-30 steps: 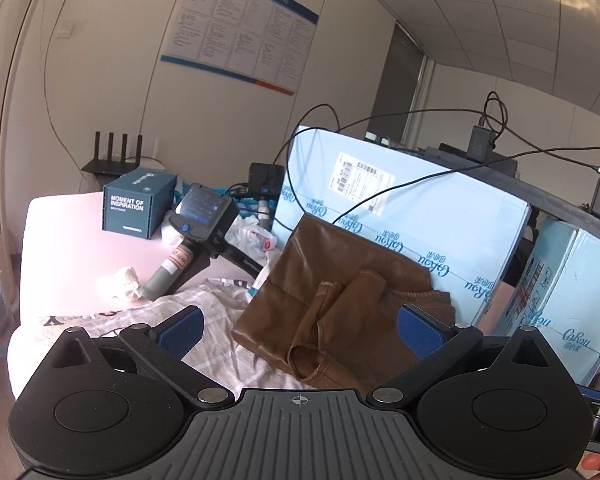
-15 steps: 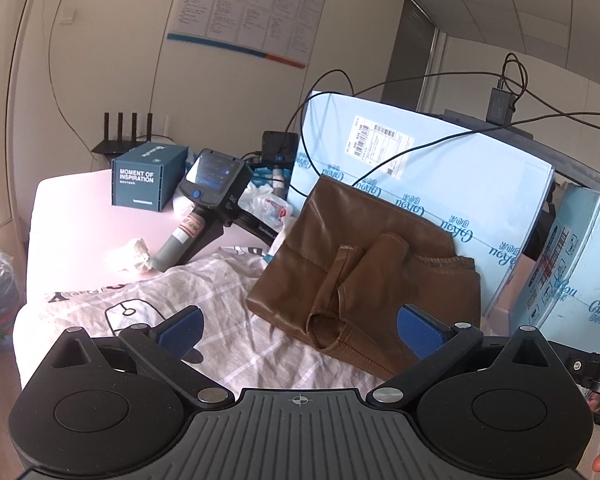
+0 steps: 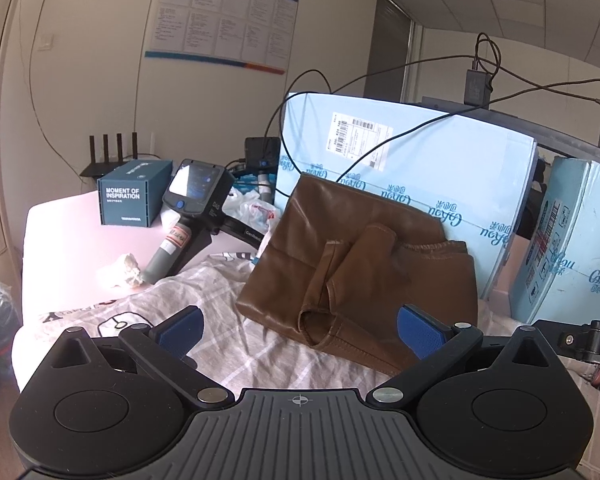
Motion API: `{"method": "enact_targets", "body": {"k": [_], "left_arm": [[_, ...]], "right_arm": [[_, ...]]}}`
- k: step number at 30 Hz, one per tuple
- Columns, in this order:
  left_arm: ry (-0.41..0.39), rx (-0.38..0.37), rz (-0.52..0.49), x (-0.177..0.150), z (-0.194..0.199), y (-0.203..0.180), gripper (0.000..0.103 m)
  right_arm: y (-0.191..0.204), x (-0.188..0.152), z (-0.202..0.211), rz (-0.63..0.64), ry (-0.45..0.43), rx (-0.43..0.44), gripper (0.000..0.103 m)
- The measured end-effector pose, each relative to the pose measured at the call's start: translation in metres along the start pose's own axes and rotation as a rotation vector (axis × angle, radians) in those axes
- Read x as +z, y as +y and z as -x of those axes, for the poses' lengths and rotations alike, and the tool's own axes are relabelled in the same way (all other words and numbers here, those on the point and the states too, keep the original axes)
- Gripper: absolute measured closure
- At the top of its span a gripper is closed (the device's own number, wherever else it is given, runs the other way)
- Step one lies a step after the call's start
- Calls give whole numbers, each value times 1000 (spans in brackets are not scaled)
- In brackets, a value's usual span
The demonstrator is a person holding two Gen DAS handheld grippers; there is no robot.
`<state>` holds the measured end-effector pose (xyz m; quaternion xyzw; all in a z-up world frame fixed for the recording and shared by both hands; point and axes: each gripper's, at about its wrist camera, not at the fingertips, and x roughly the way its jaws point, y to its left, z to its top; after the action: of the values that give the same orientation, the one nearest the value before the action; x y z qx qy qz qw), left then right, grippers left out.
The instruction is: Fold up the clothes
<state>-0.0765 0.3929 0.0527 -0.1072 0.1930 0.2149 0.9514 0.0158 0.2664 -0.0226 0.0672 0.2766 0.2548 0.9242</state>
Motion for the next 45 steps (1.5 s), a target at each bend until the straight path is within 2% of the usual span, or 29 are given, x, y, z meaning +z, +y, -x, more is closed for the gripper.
{"method": "enact_targets", "body": {"k": [45], "left_arm": [[36,12,42,-6,-3,9,0]], "right_arm": [[-1,-1,-6,-4,22,-13,0]]}}
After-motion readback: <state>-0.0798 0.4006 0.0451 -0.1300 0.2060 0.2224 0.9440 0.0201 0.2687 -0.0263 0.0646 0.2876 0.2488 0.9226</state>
